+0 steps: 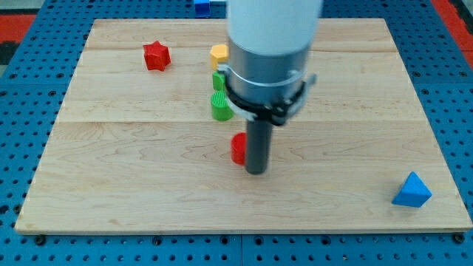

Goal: Slide the red circle below the green circle

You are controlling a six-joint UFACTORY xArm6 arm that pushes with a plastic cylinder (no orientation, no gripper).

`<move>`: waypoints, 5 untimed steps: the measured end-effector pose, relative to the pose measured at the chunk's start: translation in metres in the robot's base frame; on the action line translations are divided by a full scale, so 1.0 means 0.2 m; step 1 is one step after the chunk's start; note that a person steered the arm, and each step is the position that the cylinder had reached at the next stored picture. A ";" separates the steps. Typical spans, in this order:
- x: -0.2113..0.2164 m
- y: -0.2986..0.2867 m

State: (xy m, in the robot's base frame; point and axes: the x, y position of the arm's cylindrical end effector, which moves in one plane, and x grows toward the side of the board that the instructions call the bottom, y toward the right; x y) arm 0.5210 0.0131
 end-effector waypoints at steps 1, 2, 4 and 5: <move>-0.11 -0.08; -0.12 0.01; -0.27 0.09; -0.27 -0.01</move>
